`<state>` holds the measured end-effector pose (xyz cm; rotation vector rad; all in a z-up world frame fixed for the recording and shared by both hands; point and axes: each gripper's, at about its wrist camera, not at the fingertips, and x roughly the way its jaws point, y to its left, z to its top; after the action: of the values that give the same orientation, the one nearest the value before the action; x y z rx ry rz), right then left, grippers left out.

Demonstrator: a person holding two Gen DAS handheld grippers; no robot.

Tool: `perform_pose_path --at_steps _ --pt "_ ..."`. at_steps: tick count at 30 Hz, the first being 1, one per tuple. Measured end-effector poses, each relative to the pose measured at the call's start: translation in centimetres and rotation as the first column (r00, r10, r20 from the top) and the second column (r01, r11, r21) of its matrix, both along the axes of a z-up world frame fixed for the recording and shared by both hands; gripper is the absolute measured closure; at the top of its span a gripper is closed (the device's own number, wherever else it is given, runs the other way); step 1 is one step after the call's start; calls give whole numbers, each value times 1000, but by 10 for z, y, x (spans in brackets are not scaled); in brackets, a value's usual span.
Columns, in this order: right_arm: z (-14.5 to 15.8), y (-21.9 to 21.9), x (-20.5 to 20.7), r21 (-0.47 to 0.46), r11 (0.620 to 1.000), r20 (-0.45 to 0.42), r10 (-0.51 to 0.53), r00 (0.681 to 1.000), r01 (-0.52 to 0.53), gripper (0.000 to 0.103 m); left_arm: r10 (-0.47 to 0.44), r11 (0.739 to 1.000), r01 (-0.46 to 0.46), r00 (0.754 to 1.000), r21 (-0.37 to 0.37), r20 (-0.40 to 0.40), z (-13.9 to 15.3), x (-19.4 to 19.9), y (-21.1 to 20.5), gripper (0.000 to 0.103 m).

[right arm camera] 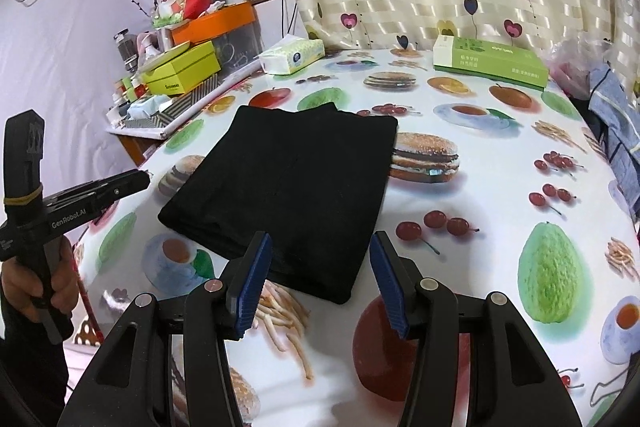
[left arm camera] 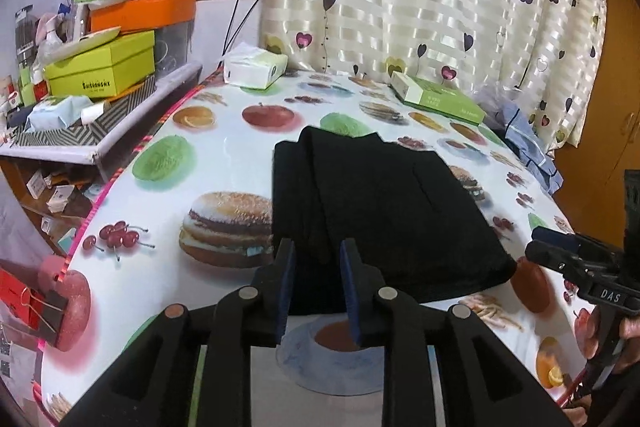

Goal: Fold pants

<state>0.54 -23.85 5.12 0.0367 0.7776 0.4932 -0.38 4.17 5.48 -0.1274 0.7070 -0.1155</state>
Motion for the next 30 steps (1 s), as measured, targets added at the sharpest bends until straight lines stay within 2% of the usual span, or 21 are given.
perform_pose_path --at_steps 18,25,30 --pt "5 3 2 -14 1000 9 5 1000 -5 50 -59 998 58 998 23 23 10 13 -22 78" --pt "4 8 18 -20 1000 -6 13 1000 -13 50 -65 998 64 998 23 12 5 20 -23 77" --pt "-2 9 30 -16 1000 -23 19 1000 -19 50 -70 998 70 998 3 5 0 27 -17 68"
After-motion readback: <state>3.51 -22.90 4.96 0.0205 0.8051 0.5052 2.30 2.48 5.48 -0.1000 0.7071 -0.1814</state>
